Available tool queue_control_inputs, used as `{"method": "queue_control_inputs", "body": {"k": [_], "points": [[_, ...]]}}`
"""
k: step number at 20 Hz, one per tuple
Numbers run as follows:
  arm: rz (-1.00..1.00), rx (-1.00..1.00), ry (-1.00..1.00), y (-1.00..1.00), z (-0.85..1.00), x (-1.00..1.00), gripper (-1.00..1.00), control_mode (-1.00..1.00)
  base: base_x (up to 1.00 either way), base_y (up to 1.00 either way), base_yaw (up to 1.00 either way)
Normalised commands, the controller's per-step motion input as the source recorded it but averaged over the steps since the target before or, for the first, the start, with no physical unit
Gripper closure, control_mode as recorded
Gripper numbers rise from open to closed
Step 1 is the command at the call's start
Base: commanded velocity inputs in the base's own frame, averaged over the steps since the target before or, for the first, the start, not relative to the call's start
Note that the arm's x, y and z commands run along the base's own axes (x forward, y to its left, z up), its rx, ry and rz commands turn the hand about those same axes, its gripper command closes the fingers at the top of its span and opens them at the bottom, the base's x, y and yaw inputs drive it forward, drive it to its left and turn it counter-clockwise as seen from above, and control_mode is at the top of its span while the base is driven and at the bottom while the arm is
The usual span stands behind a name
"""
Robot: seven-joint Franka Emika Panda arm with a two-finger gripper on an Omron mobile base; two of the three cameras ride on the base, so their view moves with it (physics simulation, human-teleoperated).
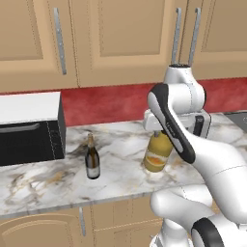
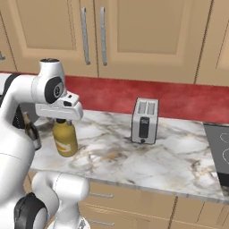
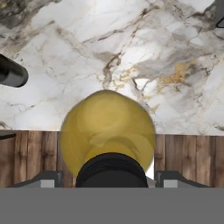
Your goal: There is a wine glass and glass cup on the dining counter. Place the wine bottle next to the wine glass and the juice bottle next to the glass cup.
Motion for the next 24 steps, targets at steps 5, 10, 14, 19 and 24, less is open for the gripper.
{"method": "queue_control_inputs", "body": {"k": [5, 10, 14, 19, 24], "points": [[0.0, 0.0, 0.0, 0.0, 0.0, 0.0, 1.0, 1.0, -0.36, 0.1, 0.33], [0.0, 0.0, 0.0, 0.0, 0.0, 0.0, 1.0, 1.0, -0.31, 0.07, 0.55], [0.0, 0.0, 0.0, 0.0, 0.0, 0.0, 1.0, 1.0, -0.27, 0.05, 0.75], [0.0, 0.0, 0.0, 0.0, 0.0, 0.0, 1.0, 1.0, -0.25, 0.0, 0.9], [0.0, 0.0, 0.0, 0.0, 0.0, 0.0, 1.0, 1.0, -0.21, 0.0, 0.94]]}}
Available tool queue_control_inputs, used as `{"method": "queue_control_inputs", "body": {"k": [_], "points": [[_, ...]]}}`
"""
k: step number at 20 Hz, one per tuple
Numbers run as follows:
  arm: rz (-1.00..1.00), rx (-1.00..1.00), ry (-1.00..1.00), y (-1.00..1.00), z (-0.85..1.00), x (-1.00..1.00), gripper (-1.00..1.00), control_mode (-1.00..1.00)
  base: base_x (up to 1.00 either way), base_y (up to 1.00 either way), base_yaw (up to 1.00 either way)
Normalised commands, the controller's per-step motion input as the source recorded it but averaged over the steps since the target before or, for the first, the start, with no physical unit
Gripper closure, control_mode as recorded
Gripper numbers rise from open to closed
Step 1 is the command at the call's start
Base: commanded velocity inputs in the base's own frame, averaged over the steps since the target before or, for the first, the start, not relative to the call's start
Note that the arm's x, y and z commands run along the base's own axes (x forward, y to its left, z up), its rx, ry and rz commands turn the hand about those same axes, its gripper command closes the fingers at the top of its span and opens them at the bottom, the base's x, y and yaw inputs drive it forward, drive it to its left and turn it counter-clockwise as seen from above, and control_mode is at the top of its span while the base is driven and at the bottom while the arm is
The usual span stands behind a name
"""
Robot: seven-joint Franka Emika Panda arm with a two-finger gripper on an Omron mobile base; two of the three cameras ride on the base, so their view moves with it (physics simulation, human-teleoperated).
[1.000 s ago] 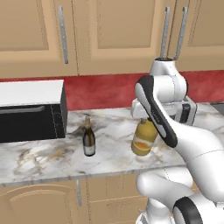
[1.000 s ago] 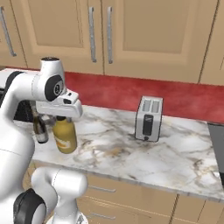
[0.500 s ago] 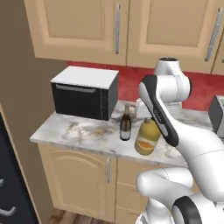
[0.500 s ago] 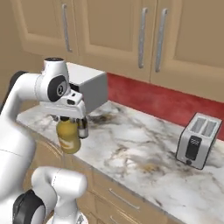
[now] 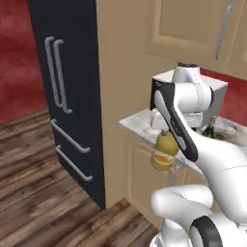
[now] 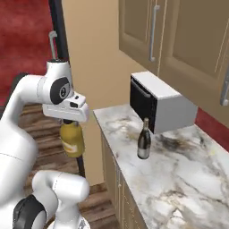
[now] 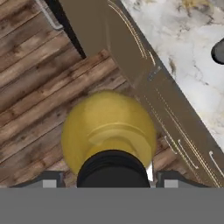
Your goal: There is a wine glass and glass cup on the dining counter. Place the wine bottle next to the wine glass and the juice bottle next to the glass cup.
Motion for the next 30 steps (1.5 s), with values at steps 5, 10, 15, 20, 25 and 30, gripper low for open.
{"method": "queue_control_inputs", "body": {"k": [5, 10, 15, 20, 25, 30], "points": [[0.0, 0.0, 0.0, 0.0, 0.0, 0.0, 1.0, 1.0, -0.18, 0.02, 0.93], [0.0, 0.0, 0.0, 0.0, 0.0, 0.0, 1.0, 1.0, -0.11, 0.01, 0.94], [0.0, 0.0, 0.0, 0.0, 0.0, 0.0, 1.0, 1.0, -0.08, 0.03, 0.92], [0.0, 0.0, 0.0, 0.0, 0.0, 0.0, 1.0, 1.0, -0.04, 0.0, 0.9], [0.0, 0.0, 0.0, 0.0, 0.0, 0.0, 1.0, 1.0, 0.0, 0.0, 0.81], [0.0, 0.0, 0.0, 0.0, 0.0, 0.0, 1.0, 1.0, 0.04, 0.0, 0.77]]}}
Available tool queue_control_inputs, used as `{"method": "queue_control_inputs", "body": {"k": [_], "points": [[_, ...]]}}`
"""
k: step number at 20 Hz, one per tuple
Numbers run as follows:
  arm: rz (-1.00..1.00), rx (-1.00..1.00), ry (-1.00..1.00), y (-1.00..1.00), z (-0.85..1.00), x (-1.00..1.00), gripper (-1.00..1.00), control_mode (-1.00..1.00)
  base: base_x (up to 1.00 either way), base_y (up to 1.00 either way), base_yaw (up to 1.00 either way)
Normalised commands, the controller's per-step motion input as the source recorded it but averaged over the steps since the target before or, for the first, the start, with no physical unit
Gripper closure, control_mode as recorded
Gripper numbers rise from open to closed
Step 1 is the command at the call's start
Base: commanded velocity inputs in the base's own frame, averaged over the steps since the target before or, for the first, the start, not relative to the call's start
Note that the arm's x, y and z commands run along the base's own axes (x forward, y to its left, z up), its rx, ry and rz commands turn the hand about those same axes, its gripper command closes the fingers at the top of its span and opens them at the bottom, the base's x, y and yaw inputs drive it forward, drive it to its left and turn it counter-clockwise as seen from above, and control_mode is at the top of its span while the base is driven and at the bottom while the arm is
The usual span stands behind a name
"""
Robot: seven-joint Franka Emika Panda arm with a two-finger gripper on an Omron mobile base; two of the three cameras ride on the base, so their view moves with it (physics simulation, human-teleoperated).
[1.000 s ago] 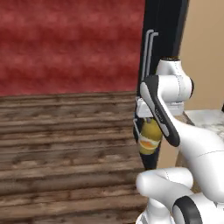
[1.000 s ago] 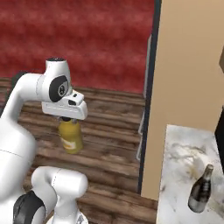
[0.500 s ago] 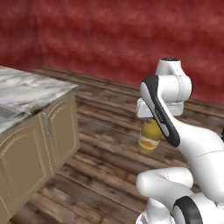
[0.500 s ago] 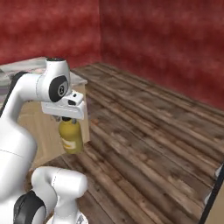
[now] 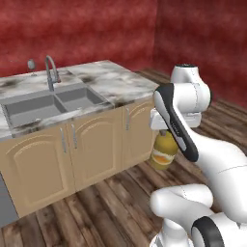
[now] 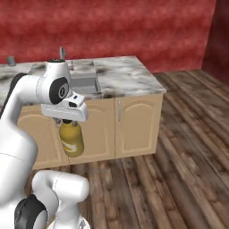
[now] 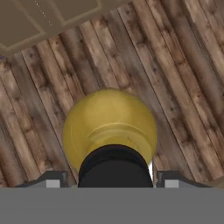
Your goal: There is a wine glass and glass cup on the dining counter. Place the wine bottle next to the wine glass and the juice bottle next to the glass cup.
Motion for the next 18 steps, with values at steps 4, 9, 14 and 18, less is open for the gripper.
{"method": "queue_control_inputs", "body": {"k": [4, 9, 14, 18], "points": [[0.0, 0.0, 0.0, 0.0, 0.0, 0.0, 1.0, 1.0, 0.4, -0.13, 0.38], [0.0, 0.0, 0.0, 0.0, 0.0, 0.0, 1.0, 1.0, 0.57, -0.39, 0.03], [0.0, 0.0, 0.0, 0.0, 0.0, 0.0, 1.0, 1.0, 0.66, -0.41, 0.0], [0.0, 0.0, 0.0, 0.0, 0.0, 0.0, 1.0, 1.0, 0.69, -0.41, 0.0]]}}
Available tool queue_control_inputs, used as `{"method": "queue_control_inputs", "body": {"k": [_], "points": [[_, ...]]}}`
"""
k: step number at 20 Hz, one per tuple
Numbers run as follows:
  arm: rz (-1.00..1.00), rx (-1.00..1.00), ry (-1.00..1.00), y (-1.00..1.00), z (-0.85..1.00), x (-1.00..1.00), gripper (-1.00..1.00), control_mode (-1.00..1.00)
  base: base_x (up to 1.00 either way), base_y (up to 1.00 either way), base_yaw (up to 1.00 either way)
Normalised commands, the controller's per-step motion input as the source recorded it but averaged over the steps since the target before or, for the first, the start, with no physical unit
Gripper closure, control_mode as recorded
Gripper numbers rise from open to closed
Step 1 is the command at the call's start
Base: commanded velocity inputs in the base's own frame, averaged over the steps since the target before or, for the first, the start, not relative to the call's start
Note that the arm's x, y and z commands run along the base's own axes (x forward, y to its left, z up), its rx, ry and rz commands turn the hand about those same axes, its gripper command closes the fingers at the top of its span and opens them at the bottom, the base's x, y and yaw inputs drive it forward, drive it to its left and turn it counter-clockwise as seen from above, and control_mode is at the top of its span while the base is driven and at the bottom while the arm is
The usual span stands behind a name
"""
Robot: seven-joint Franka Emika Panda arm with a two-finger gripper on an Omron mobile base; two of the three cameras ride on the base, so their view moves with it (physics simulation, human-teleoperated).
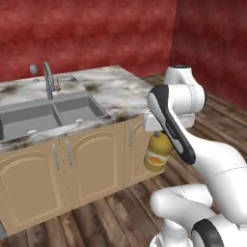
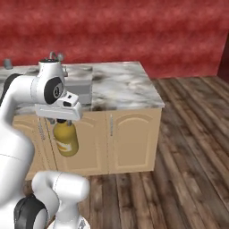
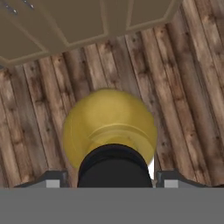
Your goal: There is a wine glass and glass cup on the dining counter. Place the wine bottle next to the wine glass and the juice bottle next to the glass cup.
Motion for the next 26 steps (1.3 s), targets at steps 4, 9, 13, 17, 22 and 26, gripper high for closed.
{"method": "queue_control_inputs", "body": {"k": [4, 9, 13, 17, 22, 26], "points": [[0.0, 0.0, 0.0, 0.0, 0.0, 0.0, 1.0, 1.0, 0.7, -0.41, 0.0], [0.0, 0.0, 0.0, 0.0, 0.0, 0.0, 1.0, 1.0, 0.73, -0.43, 0.0], [0.0, 0.0, 0.0, 0.0, 0.0, 0.0, 1.0, 1.0, 0.72, -0.47, 0.0], [0.0, 0.0, 0.0, 0.0, 0.0, 0.0, 1.0, 1.0, 0.69, -0.49, 0.0], [0.0, 0.0, 0.0, 0.0, 0.0, 0.0, 1.0, 1.0, 0.64, -0.52, 0.01], [0.0, 0.0, 0.0, 0.0, 0.0, 0.0, 1.0, 1.0, 0.59, -0.52, 0.03]]}}
